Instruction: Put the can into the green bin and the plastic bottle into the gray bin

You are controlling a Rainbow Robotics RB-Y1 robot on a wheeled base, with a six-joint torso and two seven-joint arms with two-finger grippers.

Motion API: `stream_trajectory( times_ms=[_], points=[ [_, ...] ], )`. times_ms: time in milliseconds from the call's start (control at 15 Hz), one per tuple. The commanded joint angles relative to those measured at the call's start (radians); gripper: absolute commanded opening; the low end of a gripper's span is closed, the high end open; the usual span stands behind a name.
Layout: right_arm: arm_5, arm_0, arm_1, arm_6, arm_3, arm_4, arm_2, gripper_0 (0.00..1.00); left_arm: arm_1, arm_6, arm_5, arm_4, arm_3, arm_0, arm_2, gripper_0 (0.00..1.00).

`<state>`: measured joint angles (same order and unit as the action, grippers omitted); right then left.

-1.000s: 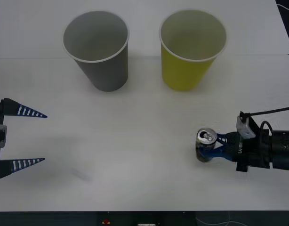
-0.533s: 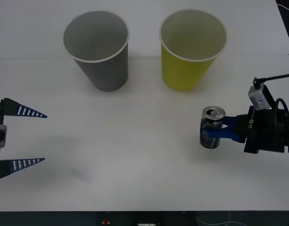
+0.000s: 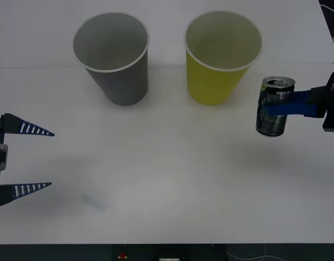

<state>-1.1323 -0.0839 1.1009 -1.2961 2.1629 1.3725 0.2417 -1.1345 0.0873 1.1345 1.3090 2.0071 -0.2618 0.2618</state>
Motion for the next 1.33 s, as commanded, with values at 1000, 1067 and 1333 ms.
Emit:
stream_trajectory(
  times_ms=[1000, 1067, 1333],
  points=[
    [-0.211, -0.994, -0.153, -0.026, -0.762, 0.352, -0.538, 0.00, 0.000, 0.000, 0.000, 0.000, 0.000, 0.000, 0.000, 1.00],
    [-0.211, -1.031, -0.174, -0.023, -0.810, 0.366, -0.568, 0.00, 0.000, 0.000, 0.000, 0.000, 0.000, 0.000, 0.000, 1.00],
    [-0.211, -1.122, -0.231, 0.005, -0.943, 0.390, -0.639, 0.00, 0.000, 0.000, 0.000, 0.000, 0.000, 0.000, 0.000, 1.00]
  ],
)
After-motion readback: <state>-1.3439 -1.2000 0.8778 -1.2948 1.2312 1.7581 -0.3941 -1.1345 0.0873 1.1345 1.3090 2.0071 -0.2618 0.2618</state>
